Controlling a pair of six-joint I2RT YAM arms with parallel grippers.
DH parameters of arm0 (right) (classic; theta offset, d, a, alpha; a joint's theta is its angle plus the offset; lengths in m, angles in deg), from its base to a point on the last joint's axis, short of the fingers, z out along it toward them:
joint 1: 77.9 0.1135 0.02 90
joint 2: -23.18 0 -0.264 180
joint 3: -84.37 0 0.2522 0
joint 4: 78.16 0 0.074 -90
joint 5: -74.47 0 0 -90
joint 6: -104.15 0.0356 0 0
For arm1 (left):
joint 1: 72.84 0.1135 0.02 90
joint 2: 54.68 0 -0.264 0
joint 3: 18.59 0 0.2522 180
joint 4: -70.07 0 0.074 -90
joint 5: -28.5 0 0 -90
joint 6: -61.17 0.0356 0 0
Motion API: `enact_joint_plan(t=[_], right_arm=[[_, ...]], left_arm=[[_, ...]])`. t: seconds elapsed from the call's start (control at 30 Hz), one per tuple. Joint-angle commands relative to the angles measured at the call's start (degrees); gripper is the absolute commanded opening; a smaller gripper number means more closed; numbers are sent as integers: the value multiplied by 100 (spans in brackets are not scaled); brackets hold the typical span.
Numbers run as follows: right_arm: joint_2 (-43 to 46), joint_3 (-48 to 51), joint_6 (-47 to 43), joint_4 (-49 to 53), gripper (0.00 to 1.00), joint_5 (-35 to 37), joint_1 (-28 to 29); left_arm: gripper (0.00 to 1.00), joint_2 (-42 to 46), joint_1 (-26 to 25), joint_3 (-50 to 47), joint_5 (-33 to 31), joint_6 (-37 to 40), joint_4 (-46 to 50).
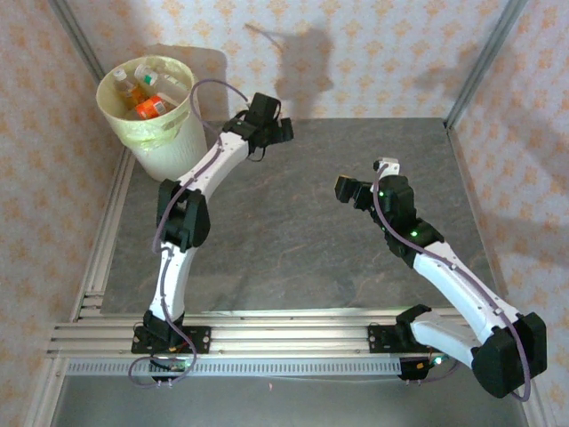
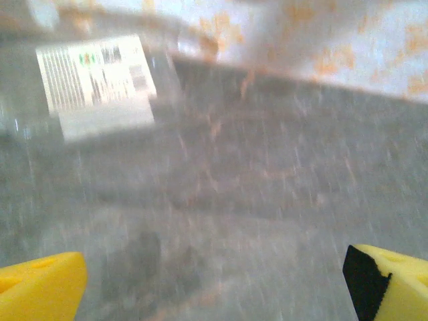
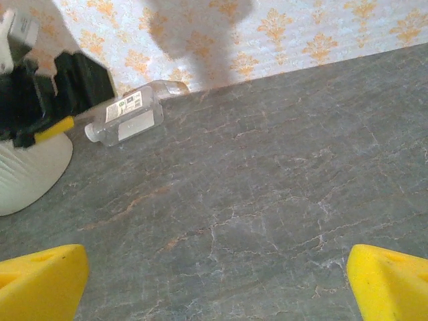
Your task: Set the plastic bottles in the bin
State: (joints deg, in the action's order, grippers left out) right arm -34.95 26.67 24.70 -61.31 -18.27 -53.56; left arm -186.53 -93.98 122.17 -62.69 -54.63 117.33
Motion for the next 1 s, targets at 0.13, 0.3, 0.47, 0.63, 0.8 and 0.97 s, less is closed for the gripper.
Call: enact_joint_plan(t=[0.13,0.3,0.47,0.63,0.8,0.97], right_arm=[[66,131,-127,-174,99,108,10],[-291,211,-59,-614,99,24,-3],[-1409,-88,1089,-1147,99,-538,-213],[-2284,-449,1775,-1760,99,-949,-320],[-2486,-677,1600,-1467,99,-1001,-327],[-2467,-671,1578,-1341,99,-934,-343]], left_arm=[[100,-1750,346,2504,-701,515,330],[100,-2242,625,2768,11,415,-584],[100,-2817,759,3562,216,462,-777],[100,-3069,1054,3532,688,-168,-1578],[100,-3367,1175,3596,997,-617,-1937],[100,-3682,1181,3595,1350,-815,-1763]])
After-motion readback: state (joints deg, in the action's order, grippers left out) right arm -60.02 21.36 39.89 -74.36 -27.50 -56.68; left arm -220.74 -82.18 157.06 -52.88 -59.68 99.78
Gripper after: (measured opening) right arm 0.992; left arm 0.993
